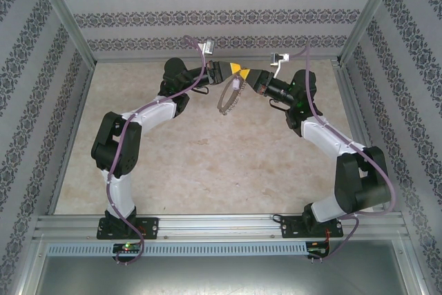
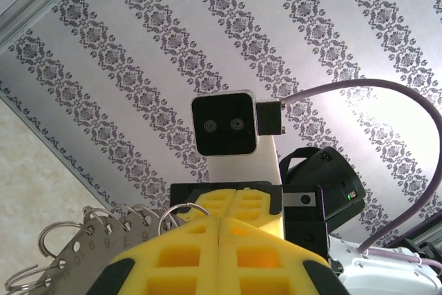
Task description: Put the keys on the keyring
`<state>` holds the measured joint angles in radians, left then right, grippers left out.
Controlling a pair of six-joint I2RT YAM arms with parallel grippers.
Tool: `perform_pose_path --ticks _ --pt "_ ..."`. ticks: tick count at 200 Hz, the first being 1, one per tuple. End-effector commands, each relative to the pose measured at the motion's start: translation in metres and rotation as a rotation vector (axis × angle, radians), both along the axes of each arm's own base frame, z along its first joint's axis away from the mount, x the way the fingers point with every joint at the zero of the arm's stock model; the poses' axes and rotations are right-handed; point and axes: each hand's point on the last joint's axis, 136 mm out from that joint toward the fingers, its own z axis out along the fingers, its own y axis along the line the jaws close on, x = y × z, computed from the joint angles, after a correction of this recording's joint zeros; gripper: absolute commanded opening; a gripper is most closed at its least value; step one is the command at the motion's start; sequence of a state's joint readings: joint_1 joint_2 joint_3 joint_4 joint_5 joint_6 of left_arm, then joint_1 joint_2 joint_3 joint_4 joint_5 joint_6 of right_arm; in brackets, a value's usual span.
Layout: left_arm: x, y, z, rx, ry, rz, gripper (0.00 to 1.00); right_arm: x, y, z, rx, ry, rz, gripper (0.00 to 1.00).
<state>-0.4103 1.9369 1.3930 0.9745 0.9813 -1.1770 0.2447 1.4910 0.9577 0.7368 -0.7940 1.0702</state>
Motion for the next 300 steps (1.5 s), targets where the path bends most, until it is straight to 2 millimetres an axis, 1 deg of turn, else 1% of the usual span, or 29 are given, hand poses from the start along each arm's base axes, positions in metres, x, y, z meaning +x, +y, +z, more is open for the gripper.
perform_pose_path --ticks 1,29,33,43,64,77,97,116,151,169,190,218,238,300 --pt "-0.009 -0.002 0.005 -0.018 -0.056 -0.027 0.0 0.002 0.001 0.019 0.007 -0.078 0.007 0.0" --pt "-0.006 -0.001 0.003 0.008 -0.05 -0.027 0.0 0.004 -0.005 0.017 -0.02 -0.092 0.015 0.0" --pt "-0.005 0.0 0.001 0.017 -0.049 -0.021 0.03 0.005 -0.006 0.012 -0.032 -0.072 0.021 0.0" --pt "-0.001 0.005 -0.001 0.042 -0.048 -0.007 0.15 0.005 -0.009 0.01 -0.055 -0.077 0.048 0.0" --pt "0.002 0.021 -0.002 0.104 -0.067 0.008 0.31 0.004 -0.016 0.0 -0.096 -0.06 0.118 0.0" --pt "0.002 0.03 -0.006 0.161 -0.081 0.016 0.37 0.002 -0.018 -0.006 -0.111 -0.049 0.171 0.0" --pt "-0.006 0.034 -0.011 0.25 -0.11 -0.021 0.4 -0.005 -0.017 -0.01 -0.136 -0.052 0.24 0.0" --pt "-0.016 0.034 -0.015 0.313 -0.136 -0.07 0.42 -0.011 -0.015 -0.014 -0.159 -0.059 0.289 0.0" --pt "-0.03 0.032 -0.015 0.344 -0.156 -0.167 0.43 -0.017 -0.014 -0.013 -0.173 -0.096 0.321 0.0" --pt "-0.036 0.03 -0.013 0.337 -0.161 -0.207 0.39 -0.021 -0.012 -0.012 -0.173 -0.113 0.349 0.0" --pt "-0.05 0.024 -0.011 0.333 -0.18 -0.272 0.32 -0.027 -0.01 -0.012 -0.173 -0.129 0.384 0.0" --pt "-0.07 0.011 -0.011 0.351 -0.209 -0.353 0.31 -0.027 -0.008 -0.016 -0.171 -0.124 0.398 0.0" --pt "-0.071 0.006 -0.013 0.358 -0.205 -0.364 0.31 -0.031 -0.005 -0.016 -0.17 -0.128 0.415 0.0" --pt "-0.064 0.005 -0.014 0.376 -0.205 -0.33 0.32 -0.041 -0.002 -0.013 -0.168 -0.148 0.449 0.0"
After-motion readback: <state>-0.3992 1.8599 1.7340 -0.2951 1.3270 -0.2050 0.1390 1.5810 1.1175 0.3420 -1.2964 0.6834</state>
